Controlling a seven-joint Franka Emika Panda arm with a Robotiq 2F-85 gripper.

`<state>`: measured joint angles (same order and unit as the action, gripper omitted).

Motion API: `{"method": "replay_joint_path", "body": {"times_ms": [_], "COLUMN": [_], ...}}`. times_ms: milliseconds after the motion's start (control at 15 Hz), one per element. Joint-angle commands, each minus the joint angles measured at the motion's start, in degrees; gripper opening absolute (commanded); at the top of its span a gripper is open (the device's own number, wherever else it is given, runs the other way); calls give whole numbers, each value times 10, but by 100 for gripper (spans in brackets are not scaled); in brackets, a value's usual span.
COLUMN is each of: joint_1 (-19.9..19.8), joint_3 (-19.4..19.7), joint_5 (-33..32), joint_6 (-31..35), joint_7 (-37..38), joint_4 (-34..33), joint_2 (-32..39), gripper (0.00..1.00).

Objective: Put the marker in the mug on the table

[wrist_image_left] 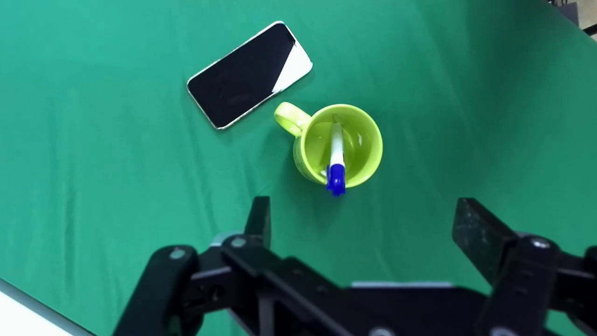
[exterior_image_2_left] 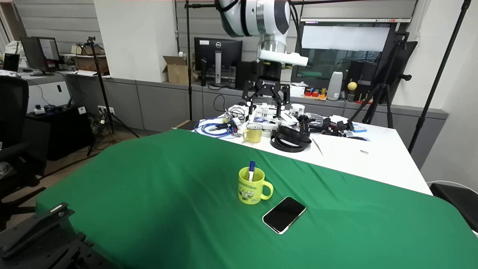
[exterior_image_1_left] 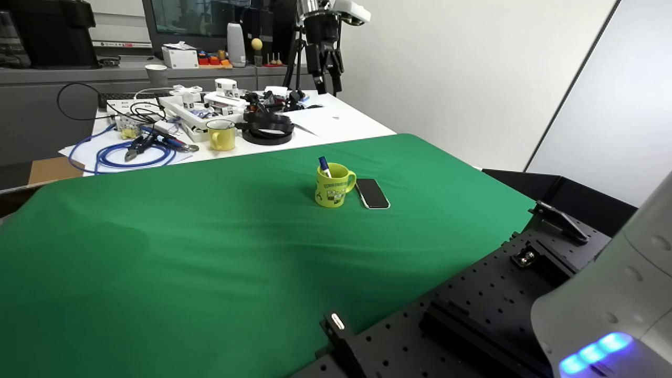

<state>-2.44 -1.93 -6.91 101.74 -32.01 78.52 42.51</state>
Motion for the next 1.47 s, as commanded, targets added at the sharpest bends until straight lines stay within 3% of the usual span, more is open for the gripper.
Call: {"method": "replay_joint_path", "body": {"times_ms": [0,1400], "joint_1": [-12,2], "joint_3": [-6,-12], "joint_5": [-6,20], "joint_6": [0,-13], "joint_7": [-18,81], "joint_4": [-44,-177], "joint_2": [49,215], "gripper": [100,100]}}
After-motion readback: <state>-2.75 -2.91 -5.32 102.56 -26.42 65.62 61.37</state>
